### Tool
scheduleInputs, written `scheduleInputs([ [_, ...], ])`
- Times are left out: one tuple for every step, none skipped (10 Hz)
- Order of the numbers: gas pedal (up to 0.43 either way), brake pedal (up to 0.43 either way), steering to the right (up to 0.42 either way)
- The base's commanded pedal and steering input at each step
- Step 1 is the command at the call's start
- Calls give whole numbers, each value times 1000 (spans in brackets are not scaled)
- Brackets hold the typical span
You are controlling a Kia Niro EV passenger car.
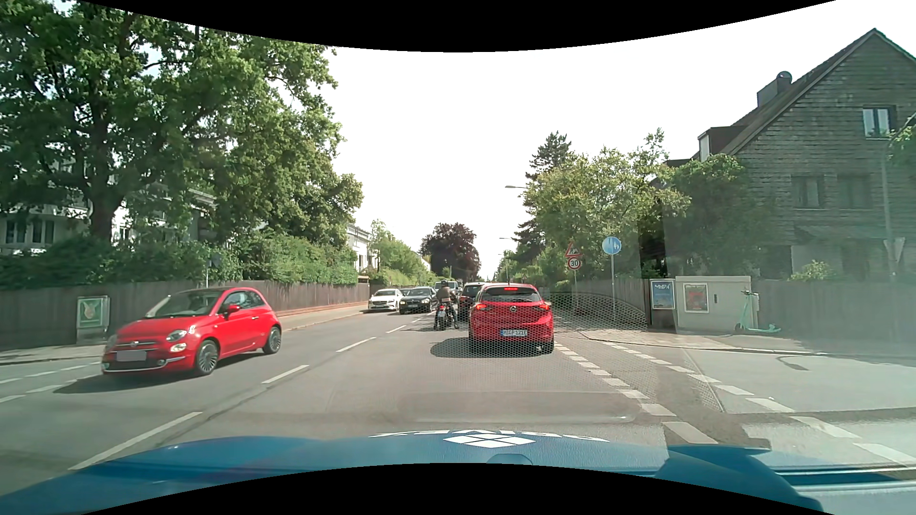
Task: Follow the waypoints while adhering to traffic rules and regulations
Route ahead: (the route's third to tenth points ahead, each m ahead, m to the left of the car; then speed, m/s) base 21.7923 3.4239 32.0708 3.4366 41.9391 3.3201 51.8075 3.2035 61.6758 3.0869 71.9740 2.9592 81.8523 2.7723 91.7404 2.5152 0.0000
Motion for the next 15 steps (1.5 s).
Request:
scheduleInputs([
  [0,421,0],
  [0,427,-1],
  [0,421,0],
  [0,421,0],
  [0,421,0],
  [0,390,0],
  [0,341,0],
  [0,287,0],
  [0,293,0],
  [0,280,0],
  [0,238,-1],
  [0,0,0],
  [0,0,0],
  [0,0,0],
  [0,0,0],
])
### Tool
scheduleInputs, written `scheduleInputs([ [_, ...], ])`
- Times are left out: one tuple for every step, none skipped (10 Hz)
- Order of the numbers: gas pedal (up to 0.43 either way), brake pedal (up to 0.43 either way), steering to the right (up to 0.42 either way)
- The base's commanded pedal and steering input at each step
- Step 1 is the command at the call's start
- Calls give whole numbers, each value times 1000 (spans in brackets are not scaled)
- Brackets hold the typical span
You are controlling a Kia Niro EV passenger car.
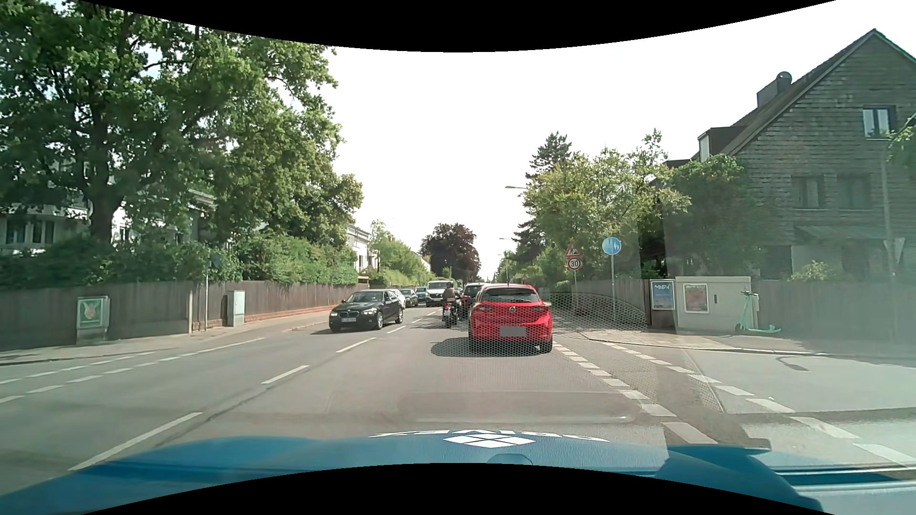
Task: Follow the waypoints while adhering to traffic rules and regulations
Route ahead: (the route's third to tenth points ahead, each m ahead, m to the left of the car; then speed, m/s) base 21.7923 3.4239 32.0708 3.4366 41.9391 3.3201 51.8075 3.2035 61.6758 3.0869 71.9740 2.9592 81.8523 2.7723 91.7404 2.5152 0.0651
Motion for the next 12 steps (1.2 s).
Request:
scheduleInputs([
  [0,0,0],
  [0,0,0],
  [0,0,0],
  [0,0,0],
  [0,0,0],
  [0,0,0],
  [0,0,0],
  [0,0,0],
  [8,0,-1],
  [28,0,0],
  [39,0,-1],
  [47,0,-1],
])
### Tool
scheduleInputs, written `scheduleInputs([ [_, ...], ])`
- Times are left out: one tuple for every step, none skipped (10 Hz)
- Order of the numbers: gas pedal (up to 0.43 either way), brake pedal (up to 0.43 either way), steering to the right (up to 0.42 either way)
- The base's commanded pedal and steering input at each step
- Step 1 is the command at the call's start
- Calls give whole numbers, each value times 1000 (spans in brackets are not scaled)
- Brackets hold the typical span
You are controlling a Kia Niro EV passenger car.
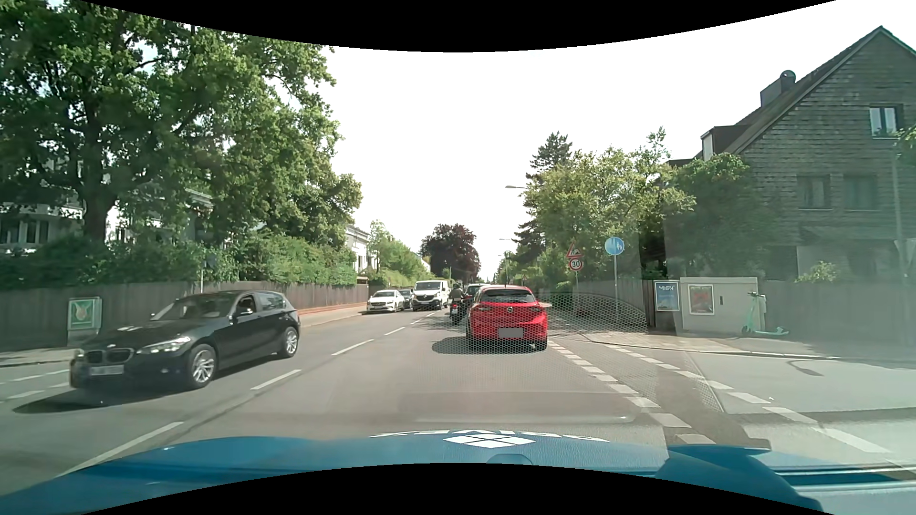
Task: Follow the waypoints while adhering to traffic rules and regulations
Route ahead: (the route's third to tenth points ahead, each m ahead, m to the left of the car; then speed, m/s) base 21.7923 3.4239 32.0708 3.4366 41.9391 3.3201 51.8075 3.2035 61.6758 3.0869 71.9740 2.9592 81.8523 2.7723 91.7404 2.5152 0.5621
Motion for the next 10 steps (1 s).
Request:
scheduleInputs([
  [67,0,0],
  [87,0,0],
  [98,0,-1],
  [118,0,0],
  [130,0,0],
  [157,0,0],
  [157,0,0],
  [157,0,0],
  [157,0,0],
  [169,0,0],
])
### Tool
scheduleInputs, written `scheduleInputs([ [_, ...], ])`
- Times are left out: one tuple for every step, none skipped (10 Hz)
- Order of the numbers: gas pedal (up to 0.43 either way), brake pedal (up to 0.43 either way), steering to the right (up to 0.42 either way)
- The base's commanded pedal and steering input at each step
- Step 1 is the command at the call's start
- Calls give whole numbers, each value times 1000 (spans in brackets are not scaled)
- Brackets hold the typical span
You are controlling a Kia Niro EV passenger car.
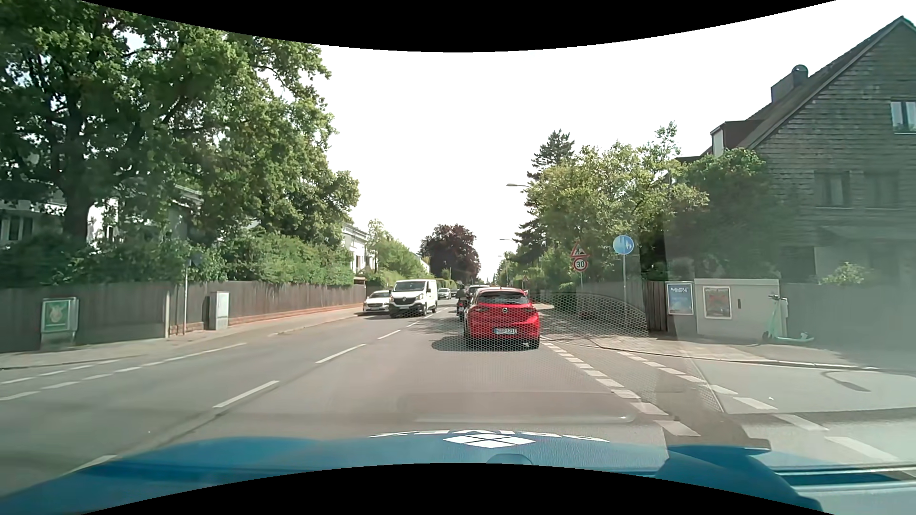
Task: Follow the waypoints while adhering to traffic rules and regulations
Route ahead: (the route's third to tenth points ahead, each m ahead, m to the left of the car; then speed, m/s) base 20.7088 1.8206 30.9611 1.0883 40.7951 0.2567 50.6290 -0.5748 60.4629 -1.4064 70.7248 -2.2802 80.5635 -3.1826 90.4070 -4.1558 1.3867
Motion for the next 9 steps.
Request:
scheduleInputs([
  [189,0,0],
  [189,0,0],
  [189,0,0],
  [189,0,0],
  [189,0,0],
  [189,0,0],
  [197,0,0],
  [197,0,0],
  [209,0,0],
])
